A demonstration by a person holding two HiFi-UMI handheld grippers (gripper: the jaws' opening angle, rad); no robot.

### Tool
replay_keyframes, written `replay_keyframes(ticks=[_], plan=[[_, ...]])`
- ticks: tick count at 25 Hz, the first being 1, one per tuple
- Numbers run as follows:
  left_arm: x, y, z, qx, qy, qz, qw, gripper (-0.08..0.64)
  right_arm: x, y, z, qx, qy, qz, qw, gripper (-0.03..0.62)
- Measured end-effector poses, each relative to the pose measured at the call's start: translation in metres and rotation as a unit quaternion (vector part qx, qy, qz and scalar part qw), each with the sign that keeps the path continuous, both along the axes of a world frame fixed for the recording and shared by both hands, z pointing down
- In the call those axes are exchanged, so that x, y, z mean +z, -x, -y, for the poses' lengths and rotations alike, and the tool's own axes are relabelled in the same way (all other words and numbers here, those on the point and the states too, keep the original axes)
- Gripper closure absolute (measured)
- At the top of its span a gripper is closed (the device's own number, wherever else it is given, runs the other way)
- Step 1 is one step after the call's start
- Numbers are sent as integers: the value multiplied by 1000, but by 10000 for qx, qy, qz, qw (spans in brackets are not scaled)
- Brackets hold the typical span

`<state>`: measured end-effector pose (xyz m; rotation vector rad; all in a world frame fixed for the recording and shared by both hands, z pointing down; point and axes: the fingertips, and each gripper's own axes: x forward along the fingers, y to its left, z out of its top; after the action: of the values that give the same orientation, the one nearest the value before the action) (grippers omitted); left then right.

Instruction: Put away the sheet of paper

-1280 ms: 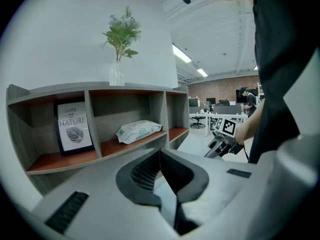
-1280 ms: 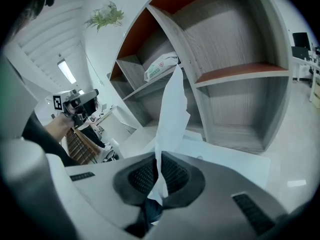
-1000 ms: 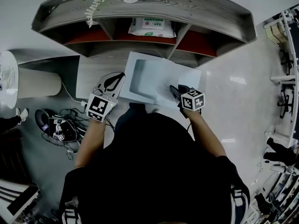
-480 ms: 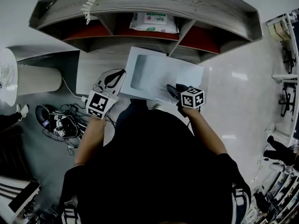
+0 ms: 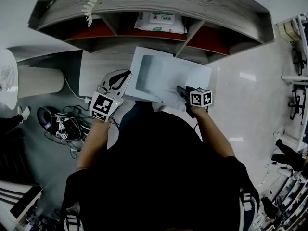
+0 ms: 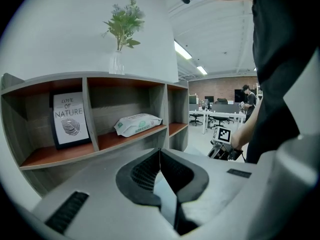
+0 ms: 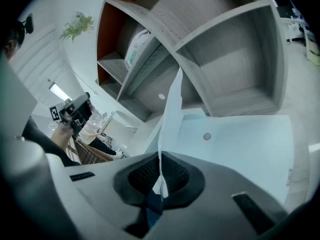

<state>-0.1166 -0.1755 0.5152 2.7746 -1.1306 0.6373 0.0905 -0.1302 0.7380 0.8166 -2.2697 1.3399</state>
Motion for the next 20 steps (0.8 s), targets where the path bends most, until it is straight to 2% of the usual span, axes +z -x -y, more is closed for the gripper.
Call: replay_keyframes(ticks=[7,12,20], plan=[[5,3,7,14,68,19,10000,539,30,-25,12,157,117,-359,9992,578],[7,4,14,42,106,15,9999,538,37,-28,20,154,117,-456,9988,578],[14,9,26,69,151,34,9999,540,56,-32,26,227,358,-566,9975,578]])
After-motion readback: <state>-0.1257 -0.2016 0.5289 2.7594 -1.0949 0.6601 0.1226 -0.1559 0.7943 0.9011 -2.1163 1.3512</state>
